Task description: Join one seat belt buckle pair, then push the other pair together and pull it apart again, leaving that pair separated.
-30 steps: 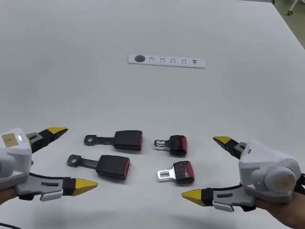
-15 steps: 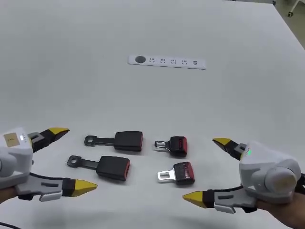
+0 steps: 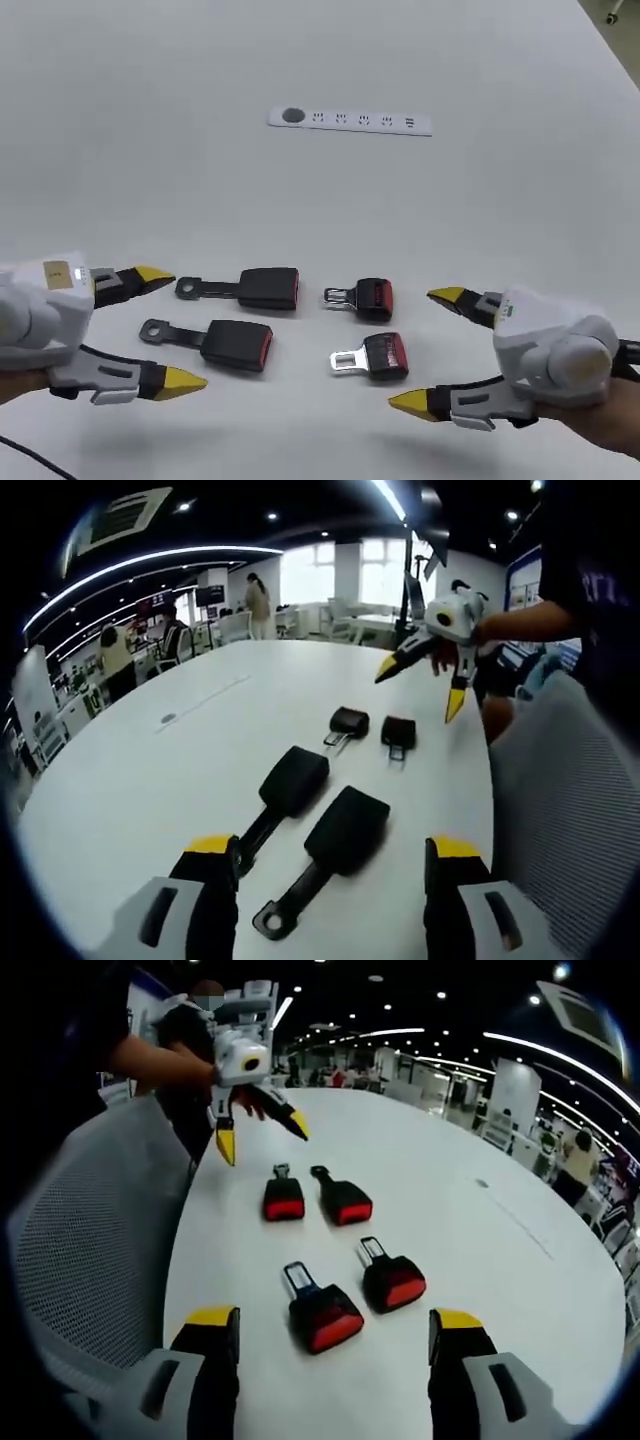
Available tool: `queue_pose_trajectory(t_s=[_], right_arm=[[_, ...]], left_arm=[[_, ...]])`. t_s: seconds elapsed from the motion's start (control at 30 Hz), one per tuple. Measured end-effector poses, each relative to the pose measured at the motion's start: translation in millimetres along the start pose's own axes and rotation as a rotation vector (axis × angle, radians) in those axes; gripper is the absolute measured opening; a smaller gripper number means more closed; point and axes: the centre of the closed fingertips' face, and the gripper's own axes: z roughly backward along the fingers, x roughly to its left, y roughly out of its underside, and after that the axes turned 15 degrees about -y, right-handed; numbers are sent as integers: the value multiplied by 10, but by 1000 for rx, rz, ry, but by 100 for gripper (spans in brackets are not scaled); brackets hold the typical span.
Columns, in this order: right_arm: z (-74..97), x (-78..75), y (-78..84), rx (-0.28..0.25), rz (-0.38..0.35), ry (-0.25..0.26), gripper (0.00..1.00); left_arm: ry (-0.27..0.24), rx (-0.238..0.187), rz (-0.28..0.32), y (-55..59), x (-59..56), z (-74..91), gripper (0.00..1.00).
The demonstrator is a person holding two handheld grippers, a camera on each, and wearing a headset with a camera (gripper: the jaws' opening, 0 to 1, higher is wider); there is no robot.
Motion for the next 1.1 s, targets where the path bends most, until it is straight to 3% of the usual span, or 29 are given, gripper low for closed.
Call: queue_pose_trajectory(t_s=[0.57,0.87,1.1], right_arm=[[-153,97,114,115,134,-154,55],[-256,67,175,172,201,-209,47],[-319,31,187,193,224,-238,40]], left_arm=[[164,76,-186,83,-145,-219,55],[210,117,-273,141,-145,-339,49],[274,154,-326,193,-195,-400,41]])
